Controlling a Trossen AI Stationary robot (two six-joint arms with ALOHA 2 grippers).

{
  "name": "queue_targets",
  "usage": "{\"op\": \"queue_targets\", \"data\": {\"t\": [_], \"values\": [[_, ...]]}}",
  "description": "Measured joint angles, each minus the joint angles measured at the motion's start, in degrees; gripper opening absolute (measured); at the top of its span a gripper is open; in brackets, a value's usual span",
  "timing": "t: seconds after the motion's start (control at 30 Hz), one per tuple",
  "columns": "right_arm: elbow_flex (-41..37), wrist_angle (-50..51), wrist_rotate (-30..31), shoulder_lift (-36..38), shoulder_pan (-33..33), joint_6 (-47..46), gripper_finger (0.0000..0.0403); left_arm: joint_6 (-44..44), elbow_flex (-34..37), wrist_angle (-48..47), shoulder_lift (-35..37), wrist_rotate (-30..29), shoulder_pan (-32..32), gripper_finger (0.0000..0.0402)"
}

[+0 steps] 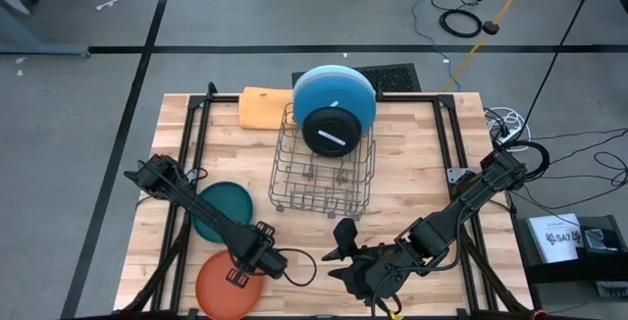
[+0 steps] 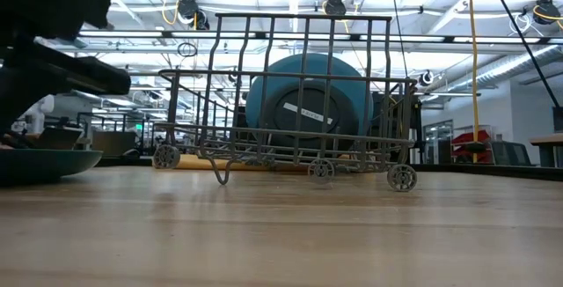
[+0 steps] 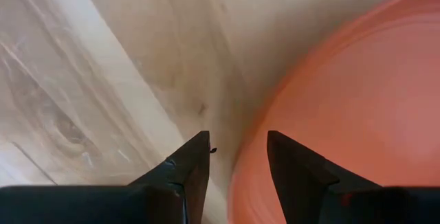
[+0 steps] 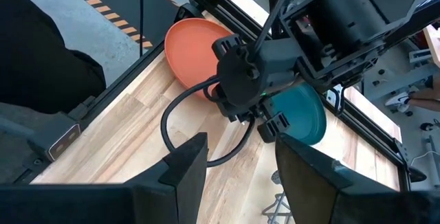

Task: Sort dishes
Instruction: Put the orange plate into the dish rack

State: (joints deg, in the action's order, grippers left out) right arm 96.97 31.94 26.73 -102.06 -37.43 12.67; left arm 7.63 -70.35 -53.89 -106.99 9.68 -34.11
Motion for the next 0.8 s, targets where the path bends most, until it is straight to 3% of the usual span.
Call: {"op": "queue_targets", "data": {"t": [0.47, 0.8], "values": [[0.0, 0.1, 0.0, 0.0, 0.0, 0.0, 0.0167, -2.0, 0.0, 1.0, -2.5, 1.9, -0.3, 0.0135], [0.0, 0.0, 0.0, 0.0, 0.0, 0.0, 0.0167, -2.9, -0.1, 0.0, -2.2, 1.5, 0.0, 0.0015]]}}
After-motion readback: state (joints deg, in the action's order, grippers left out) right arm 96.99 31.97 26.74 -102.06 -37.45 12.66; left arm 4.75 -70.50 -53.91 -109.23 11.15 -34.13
